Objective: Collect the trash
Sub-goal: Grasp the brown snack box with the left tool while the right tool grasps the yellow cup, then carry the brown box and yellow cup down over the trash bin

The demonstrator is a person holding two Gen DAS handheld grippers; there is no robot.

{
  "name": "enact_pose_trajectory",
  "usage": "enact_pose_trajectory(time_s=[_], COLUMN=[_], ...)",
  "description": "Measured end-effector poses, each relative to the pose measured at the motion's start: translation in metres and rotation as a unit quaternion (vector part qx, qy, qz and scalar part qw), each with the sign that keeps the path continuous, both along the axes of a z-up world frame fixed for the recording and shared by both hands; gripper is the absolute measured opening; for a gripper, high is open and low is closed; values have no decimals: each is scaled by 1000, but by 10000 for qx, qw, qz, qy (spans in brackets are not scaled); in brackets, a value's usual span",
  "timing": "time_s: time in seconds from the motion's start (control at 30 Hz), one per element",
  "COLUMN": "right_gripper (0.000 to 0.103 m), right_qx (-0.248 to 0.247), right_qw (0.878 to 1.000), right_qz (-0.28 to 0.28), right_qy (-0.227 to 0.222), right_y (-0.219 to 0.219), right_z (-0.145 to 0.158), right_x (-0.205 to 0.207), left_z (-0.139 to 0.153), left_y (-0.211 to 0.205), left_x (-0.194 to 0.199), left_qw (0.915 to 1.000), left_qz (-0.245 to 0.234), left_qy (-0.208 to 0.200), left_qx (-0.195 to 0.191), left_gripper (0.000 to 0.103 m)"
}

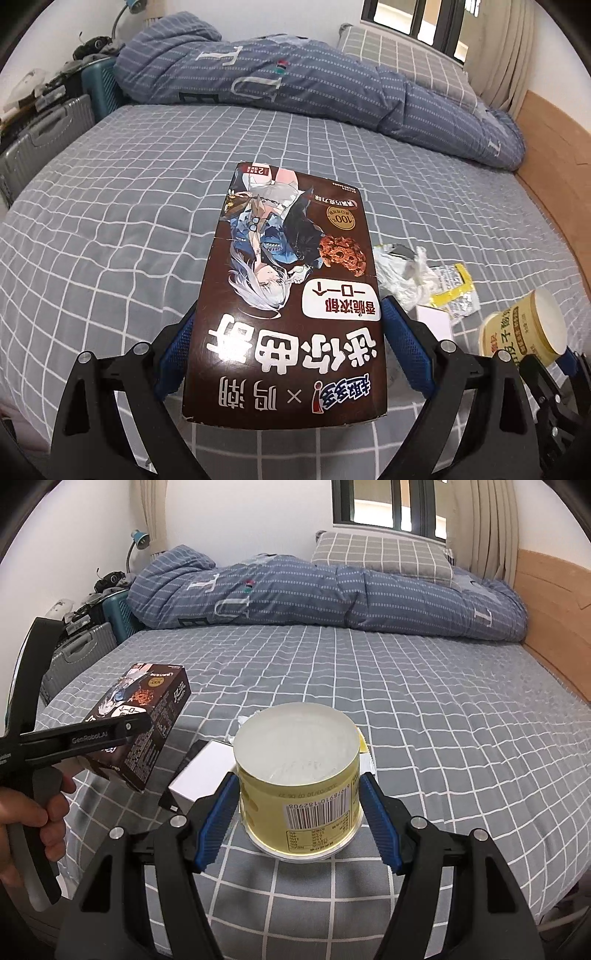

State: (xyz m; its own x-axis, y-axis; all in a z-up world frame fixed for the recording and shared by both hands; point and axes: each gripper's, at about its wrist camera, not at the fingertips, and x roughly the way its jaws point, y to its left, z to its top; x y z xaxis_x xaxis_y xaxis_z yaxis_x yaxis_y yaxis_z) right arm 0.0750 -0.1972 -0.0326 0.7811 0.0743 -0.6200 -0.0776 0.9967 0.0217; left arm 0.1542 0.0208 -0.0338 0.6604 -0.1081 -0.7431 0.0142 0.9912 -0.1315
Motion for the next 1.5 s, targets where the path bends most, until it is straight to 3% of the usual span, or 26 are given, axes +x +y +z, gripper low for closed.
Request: enact_pose_trajectory(time_s=[0.57, 1.5], right_gripper=[64, 64], right_qx=[79, 192], right_qw=[9999, 9995], right_qz=[20, 92], right_qy=[-153, -234], right_y=[-5, -1], right_z=[14, 30], right_x=[-39, -121], left_z=[23, 23], left_y=[-1, -8], left_x=[-78, -182], left_qw=[9995, 9985], left_qz=[-84, -111], left_qy=[-255, -268], left_qx=[-161, -458], left_gripper=[90, 90])
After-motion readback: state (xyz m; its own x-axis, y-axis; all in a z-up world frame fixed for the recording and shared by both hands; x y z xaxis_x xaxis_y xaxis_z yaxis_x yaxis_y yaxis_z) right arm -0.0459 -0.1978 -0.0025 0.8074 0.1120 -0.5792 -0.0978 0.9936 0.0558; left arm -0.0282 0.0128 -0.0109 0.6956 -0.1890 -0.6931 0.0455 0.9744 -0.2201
